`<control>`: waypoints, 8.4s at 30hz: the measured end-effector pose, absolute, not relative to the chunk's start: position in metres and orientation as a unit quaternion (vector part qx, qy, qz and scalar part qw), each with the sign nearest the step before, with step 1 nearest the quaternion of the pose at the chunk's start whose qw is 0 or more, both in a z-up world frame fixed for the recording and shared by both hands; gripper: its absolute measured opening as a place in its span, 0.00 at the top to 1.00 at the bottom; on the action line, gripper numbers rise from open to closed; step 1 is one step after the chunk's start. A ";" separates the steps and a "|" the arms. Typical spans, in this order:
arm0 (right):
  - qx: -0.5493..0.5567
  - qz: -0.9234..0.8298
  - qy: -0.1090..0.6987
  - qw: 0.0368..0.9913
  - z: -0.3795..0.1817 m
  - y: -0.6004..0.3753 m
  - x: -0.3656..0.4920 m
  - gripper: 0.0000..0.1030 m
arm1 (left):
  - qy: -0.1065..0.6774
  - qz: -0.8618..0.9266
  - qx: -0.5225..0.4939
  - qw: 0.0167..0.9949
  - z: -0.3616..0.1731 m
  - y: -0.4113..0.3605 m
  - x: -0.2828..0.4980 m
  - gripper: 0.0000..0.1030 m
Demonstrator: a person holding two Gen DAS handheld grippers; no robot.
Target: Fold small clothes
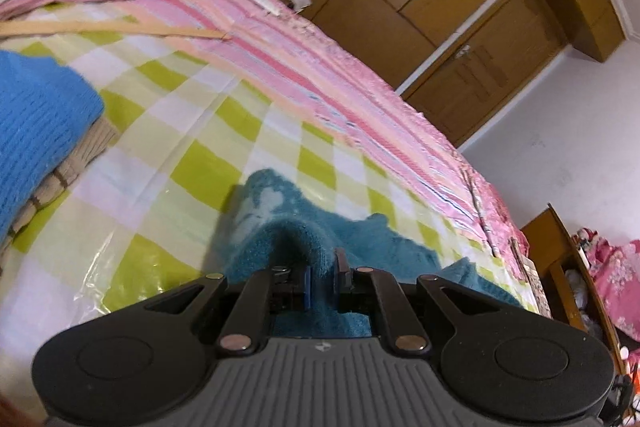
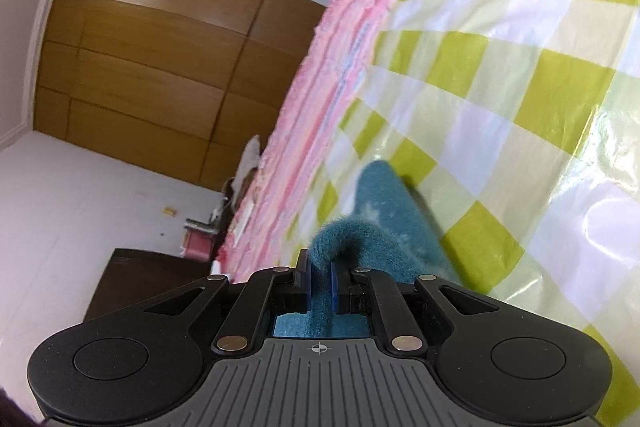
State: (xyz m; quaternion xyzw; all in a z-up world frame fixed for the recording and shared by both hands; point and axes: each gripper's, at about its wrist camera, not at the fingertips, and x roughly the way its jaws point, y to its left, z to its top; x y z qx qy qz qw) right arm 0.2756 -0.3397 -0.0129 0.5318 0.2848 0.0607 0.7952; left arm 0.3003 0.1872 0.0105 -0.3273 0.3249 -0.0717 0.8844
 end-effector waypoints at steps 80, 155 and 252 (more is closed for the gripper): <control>0.155 0.011 0.378 0.913 -0.004 -0.300 0.218 0.45 | 0.370 0.048 -0.067 0.925 -0.007 0.146 0.208 0.40; 0.090 0.000 0.356 0.930 0.045 -0.283 0.162 0.77 | 0.414 0.080 -0.051 0.905 0.026 0.136 0.150 0.50; -0.230 0.135 0.482 0.834 0.018 0.153 0.364 0.41 | 0.396 -0.019 -0.123 0.910 -0.018 0.162 0.176 0.39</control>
